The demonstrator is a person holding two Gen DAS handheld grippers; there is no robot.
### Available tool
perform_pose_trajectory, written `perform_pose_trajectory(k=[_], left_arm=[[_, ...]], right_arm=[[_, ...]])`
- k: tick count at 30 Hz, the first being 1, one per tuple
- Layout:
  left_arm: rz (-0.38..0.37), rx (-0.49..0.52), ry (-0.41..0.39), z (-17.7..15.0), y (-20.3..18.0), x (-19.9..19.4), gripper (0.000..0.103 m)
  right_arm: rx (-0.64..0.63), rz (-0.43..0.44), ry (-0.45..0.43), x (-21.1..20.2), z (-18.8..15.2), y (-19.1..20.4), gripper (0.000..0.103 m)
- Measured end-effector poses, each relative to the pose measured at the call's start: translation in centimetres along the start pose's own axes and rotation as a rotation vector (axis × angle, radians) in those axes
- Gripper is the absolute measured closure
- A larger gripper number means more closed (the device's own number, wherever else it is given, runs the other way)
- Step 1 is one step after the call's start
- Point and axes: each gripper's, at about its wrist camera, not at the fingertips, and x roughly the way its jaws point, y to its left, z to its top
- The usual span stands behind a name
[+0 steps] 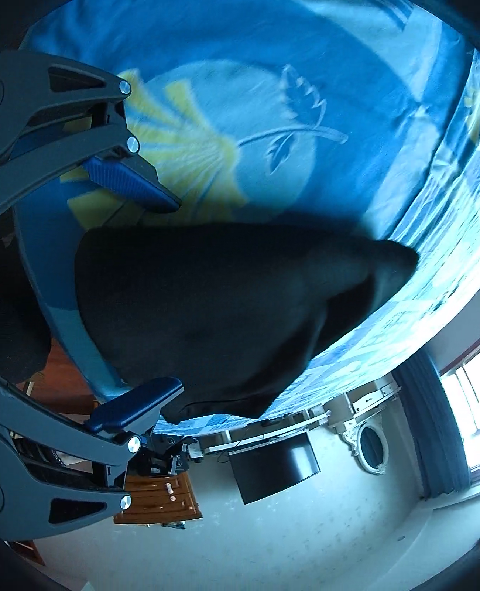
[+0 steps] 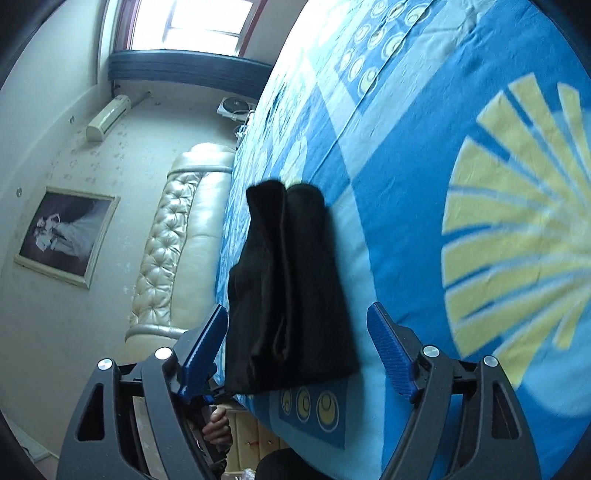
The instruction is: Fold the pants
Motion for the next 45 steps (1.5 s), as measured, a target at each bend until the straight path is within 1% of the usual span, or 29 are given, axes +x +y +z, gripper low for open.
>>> perform_pose_trajectory(k=[4,8,9,10,11,12,13,15,17,19,24,30,38,41,43,45], left_arm=[[-0.011,-0.007,0.002,0.1,-0.5,0.8,0.013],[0.021,-0.001,-0.019,-0.3,-0.8,1.1,0.014],[0.039,0.003,-0.022,-0.2,-1.0,1.3,0.020],[0.062,0.010,-0.014,-0.4,-1.1,1.4,0.034],[0.090,0.017,-0.005,-0.6,-1.0,1.6,0.038],[0.109,0.023,0.001,-0.6,-1.0,1.8,0.042],[0.116,0.026,0.000,-0.7,-1.0,1.8,0.046],[0.127,0.025,0.003,-0.7,-1.1,1.7,0.052],[0.128,0.017,0.002,-0.6,-1.0,1.4,0.057],[0.140,0.026,-0.001,-0.6,-1.3,1.2,0.060],[0.179,0.066,-0.008,-1.0,-2.0,0.8,0.062],[0.199,0.070,0.008,-1.2,-2.2,0.2,0.063],[0.218,0.086,0.025,-0.6,-2.6,0.2,0.063],[0.213,0.082,0.031,0.0,-2.3,1.0,0.062],[0.199,0.081,0.036,0.1,-1.7,1.4,0.060],[0.163,0.079,0.031,0.2,-1.2,1.6,0.060]], right_arm=[[-0.019,-0.001,0.041,1.7,-1.0,0.6,0.024],[-0.036,-0.042,0.056,2.6,-0.6,1.0,0.023],[-0.040,-0.074,0.065,3.0,-0.5,1.1,0.027],[-0.050,-0.103,0.074,3.2,-0.5,1.3,0.038],[-0.066,-0.144,0.089,3.4,-0.6,1.4,0.045],[-0.083,-0.168,0.099,3.6,-0.7,1.5,0.049],[-0.088,-0.166,0.100,3.6,-0.7,1.5,0.055],[-0.074,-0.141,0.100,3.3,-0.6,1.5,0.061],[-0.068,-0.123,0.096,3.0,-0.7,1.7,0.065],[-0.088,-0.128,0.089,2.8,-0.8,2.4,0.066],[-0.088,-0.118,0.081,2.4,-1.5,3.1,0.068],[-0.071,-0.106,0.099,2.4,-2.0,2.9,0.068],[-0.064,-0.108,0.133,2.2,-2.6,2.1,0.068],[-0.051,-0.112,0.137,2.4,-2.6,1.2,0.068],[-0.042,-0.099,0.136,2.4,-2.5,0.4,0.068],[-0.038,-0.088,0.137,2.3,-2.6,0.2,0.068]])
